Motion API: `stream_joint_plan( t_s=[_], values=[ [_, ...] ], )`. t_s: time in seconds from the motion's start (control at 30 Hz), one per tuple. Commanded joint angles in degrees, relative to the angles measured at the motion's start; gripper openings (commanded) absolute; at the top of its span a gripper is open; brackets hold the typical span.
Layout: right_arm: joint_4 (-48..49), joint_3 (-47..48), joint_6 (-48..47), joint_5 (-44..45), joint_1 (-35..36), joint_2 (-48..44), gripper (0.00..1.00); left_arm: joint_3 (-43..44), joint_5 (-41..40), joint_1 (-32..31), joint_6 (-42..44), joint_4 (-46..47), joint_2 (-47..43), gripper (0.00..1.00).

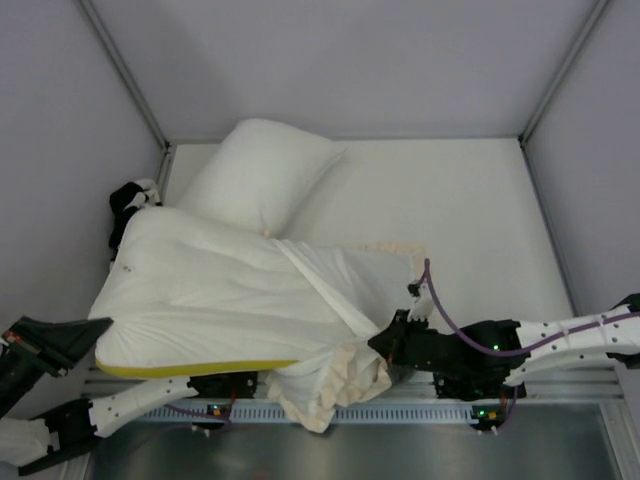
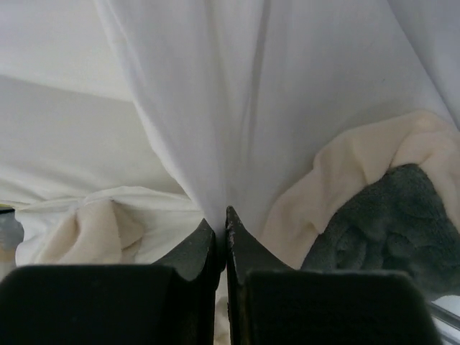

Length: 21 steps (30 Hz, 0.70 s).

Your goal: Remove the pillowcase from the pillow

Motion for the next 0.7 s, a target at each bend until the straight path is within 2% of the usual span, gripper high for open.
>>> stream_joint_plan(
  t_s=[0.0, 0.33, 0.47, 0.5, 0.53, 0.6, 0.63, 0.67],
  values=[
    [-13.99, -1.38, 2.04, 6.91, 0.45, -4.51, 0.00, 7.59, -10.05, 0.23, 1.20, 5.42, -0.62, 0.00],
    [-20.32, 1.96, 3.44, 11.57, 0.45, -5.13, 0.00, 16.12, -12.95, -0.30, -0.82, -2.50, -2.02, 0.00],
    [-20.06, 2.04, 2.84, 11.40, 0.45, -6.10, 0.00, 14.02, -12.69, -0.74, -2.58, -2.41, -4.22, 0.00],
    [-19.37, 2.22, -0.65, 10.52, 0.45, -5.75, 0.00, 13.14, -11.99, -0.74, -2.67, -2.41, -4.14, 0.00],
    [-17.01, 3.09, -2.60, 9.64, 0.45, -5.23, 0.05, 10.96, -11.63, -0.83, -3.10, -2.32, -3.96, 0.00],
    [-14.71, 4.06, -7.34, 7.28, 0.45, -3.12, 0.26, 8.49, -10.67, -0.91, -3.46, -2.32, -3.26, 0.00],
    [-12.00, 4.85, -8.58, 6.48, 0.45, -2.33, 0.40, 7.17, -10.32, -1.00, -3.63, -2.15, -2.82, 0.00],
    [-10.93, 5.12, -9.38, 6.04, 0.45, -1.45, 0.63, 4.46, -9.79, -1.00, -3.64, -1.89, -2.03, 0.00]
  ],
)
